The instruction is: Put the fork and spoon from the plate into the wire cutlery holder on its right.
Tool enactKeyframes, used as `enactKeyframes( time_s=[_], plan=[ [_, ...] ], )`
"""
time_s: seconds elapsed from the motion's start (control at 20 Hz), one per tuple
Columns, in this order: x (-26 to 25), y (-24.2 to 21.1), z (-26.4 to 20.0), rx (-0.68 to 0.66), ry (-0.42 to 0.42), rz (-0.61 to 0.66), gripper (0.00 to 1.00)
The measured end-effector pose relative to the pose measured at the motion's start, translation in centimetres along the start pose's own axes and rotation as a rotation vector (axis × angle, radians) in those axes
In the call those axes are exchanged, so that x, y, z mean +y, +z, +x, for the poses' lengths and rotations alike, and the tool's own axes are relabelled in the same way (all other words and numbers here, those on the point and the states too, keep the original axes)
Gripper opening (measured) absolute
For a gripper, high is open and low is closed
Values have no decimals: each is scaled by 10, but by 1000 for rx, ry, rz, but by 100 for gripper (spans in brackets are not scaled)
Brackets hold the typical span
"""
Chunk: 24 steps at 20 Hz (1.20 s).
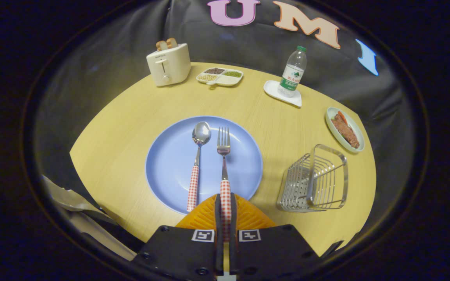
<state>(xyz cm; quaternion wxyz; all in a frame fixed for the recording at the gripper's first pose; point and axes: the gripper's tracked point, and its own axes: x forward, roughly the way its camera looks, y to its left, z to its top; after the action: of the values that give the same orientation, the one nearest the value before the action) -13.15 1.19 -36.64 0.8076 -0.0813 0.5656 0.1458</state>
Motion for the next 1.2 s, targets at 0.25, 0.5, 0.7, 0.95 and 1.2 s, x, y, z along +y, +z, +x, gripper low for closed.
enactKeyframes(
  time_s=[0.25,0.5,0.7,0.95,1.2],
  plan=[
    [-20,9,-27,12,32,3,9],
    [-53,10,-53,34,32,-47,9],
    [-83,3,-68,68,25,-114,9],
    [-120,-6,-79,100,-1,-147,9],
    [-144,-14,-83,151,26,-183,9]
  ],
)
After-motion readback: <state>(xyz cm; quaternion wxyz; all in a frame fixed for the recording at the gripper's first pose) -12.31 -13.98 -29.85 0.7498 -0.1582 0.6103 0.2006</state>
